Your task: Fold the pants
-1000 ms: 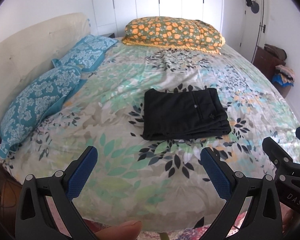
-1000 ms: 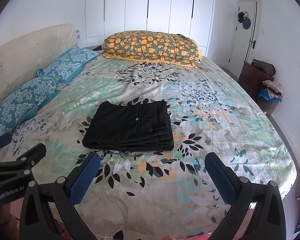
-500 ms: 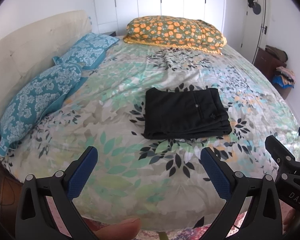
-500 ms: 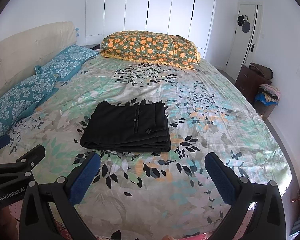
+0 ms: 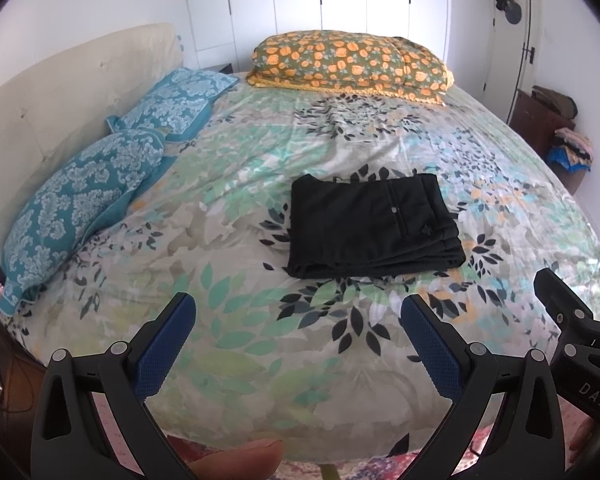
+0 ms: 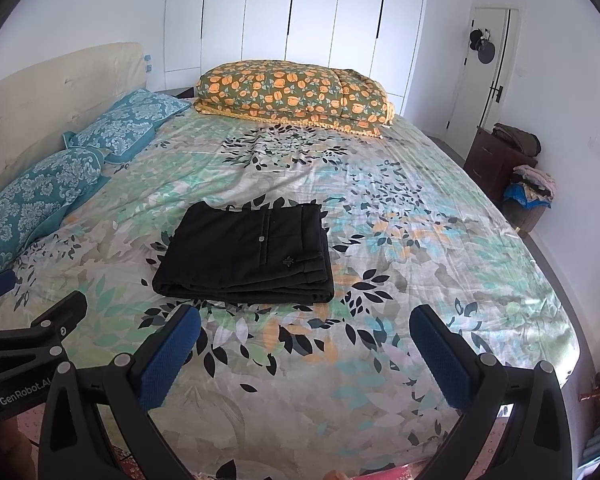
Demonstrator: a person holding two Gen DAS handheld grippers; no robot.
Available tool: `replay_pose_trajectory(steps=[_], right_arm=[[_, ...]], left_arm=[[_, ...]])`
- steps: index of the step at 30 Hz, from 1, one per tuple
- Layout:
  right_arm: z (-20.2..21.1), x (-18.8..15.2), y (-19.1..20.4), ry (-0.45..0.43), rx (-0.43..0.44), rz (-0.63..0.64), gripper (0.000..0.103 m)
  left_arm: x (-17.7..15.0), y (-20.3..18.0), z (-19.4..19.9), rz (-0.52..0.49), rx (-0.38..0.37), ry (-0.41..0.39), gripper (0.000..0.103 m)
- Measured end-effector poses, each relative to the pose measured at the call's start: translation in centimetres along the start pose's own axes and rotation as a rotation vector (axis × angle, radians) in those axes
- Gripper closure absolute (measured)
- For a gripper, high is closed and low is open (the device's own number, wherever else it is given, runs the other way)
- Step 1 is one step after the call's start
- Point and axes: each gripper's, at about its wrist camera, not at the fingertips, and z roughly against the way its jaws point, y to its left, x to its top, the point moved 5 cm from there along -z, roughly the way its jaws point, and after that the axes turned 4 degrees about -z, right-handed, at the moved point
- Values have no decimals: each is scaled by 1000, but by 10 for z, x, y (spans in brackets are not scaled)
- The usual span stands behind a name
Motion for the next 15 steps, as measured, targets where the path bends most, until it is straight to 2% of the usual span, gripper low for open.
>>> replay_pose_trajectory(steps=[15], right_arm=[[-2,-1,1,2,-9,6,0]], left_arm=[[1,0,0,9,3,6,0]])
